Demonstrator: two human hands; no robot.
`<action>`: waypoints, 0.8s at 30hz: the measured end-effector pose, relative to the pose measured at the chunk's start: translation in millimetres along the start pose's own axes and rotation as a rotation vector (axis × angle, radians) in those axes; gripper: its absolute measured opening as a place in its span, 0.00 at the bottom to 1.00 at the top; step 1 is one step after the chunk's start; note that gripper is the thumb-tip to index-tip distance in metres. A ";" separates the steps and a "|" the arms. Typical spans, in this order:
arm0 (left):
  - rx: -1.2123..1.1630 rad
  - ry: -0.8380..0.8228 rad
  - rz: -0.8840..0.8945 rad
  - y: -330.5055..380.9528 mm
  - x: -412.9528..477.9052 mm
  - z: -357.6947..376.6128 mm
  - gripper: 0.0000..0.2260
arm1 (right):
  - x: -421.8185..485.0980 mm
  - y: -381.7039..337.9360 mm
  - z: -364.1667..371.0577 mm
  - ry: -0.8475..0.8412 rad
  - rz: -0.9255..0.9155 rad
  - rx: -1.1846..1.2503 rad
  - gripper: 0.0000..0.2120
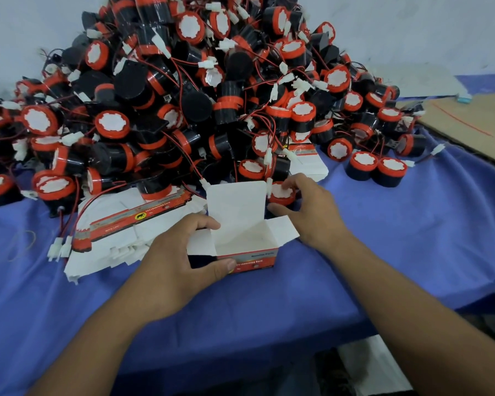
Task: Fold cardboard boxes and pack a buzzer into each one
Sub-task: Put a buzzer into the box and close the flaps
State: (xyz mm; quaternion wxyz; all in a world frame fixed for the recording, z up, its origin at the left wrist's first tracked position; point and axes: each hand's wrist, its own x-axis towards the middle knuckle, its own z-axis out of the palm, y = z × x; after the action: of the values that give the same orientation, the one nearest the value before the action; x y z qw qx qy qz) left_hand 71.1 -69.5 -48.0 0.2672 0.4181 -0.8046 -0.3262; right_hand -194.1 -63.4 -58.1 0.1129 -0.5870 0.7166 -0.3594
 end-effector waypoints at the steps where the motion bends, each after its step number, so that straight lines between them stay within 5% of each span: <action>1: 0.007 -0.003 0.001 -0.1 -0.3 0.1 0.27 | -0.3 0.3 -2.3 0.011 0.014 0.014 0.18; 5: 0.013 -0.017 -0.003 -2.6 -0.3 0.2 0.27 | -2.4 0.5 -32.6 0.143 0.080 0.125 0.17; 8: -0.008 -0.025 0.005 -3.7 0.2 0.9 0.26 | -13.2 -12.7 -63.5 0.281 -0.059 0.369 0.19; 11: -0.017 -0.030 0.019 -3.7 1.6 3.2 0.24 | -34.3 -34.5 -71.7 0.164 -0.397 0.426 0.23; 15: -0.049 -0.028 0.041 -1.4 3.2 7.5 0.26 | -55.2 -51.3 -46.4 -0.049 -0.674 0.129 0.21; 24: -0.097 -0.005 0.155 1.6 1.0 6.4 0.28 | -60.3 -54.0 -20.8 -0.260 -0.611 0.036 0.14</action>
State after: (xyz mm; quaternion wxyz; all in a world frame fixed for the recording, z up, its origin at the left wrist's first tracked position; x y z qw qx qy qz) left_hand 65.2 -67.7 -50.8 0.3094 0.3401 -0.8186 -0.3441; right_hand -148.0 -2.7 -23.9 0.1006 -0.8137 0.4804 -0.3115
